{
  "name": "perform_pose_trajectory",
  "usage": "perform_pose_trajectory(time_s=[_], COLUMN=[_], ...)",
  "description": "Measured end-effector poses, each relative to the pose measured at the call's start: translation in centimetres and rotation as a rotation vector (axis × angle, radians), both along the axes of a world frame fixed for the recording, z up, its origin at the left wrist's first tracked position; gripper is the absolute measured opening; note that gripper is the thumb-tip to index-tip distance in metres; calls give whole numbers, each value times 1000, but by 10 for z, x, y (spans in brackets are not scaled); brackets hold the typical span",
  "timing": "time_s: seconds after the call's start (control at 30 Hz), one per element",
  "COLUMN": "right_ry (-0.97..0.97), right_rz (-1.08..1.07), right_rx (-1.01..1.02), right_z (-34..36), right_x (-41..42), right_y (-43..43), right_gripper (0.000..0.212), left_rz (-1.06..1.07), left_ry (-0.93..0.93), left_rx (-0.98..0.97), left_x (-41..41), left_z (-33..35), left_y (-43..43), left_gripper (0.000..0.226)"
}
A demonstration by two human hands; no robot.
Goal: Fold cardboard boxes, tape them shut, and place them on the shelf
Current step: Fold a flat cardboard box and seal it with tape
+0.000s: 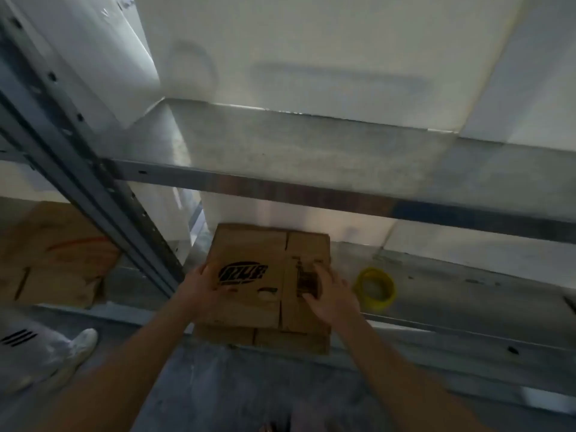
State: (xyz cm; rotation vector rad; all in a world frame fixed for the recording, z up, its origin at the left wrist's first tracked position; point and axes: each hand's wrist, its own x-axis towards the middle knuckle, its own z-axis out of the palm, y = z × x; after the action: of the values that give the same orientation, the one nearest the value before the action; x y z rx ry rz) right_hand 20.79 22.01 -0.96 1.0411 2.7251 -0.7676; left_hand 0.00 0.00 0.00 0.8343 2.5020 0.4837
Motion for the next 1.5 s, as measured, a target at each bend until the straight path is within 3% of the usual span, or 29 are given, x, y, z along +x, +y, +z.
perform_pose_trajectory(time_s=[0.1, 0.3, 0.47, 0.9, 1.3, 1.5], right_ry=[-7, 48, 74, 222, 321, 355], right_rz=[-84, -249, -220, -225, -536, -603], right_rx=[-79, -236, -188, -173, -147, -105], right_z=[-10, -28, -32, 8, 42, 31], right_x=[-3, -1, 3, 25, 194, 292], right_y=[6, 6, 8, 19, 73, 147], right_gripper=[84, 90, 81, 87, 98, 95], left_rz=[128, 226, 251, 163, -118, -73], left_ry=[-76, -37, -63, -152, -203, -243], left_rx=[16, -30, -52, 119, 293, 403], left_x=[-1, 4, 5, 19, 146, 240], left_z=[-3, -13, -15, 22, 47, 34], left_y=[0, 2, -2, -1, 94, 185], left_gripper=[78, 83, 95, 99, 106, 109])
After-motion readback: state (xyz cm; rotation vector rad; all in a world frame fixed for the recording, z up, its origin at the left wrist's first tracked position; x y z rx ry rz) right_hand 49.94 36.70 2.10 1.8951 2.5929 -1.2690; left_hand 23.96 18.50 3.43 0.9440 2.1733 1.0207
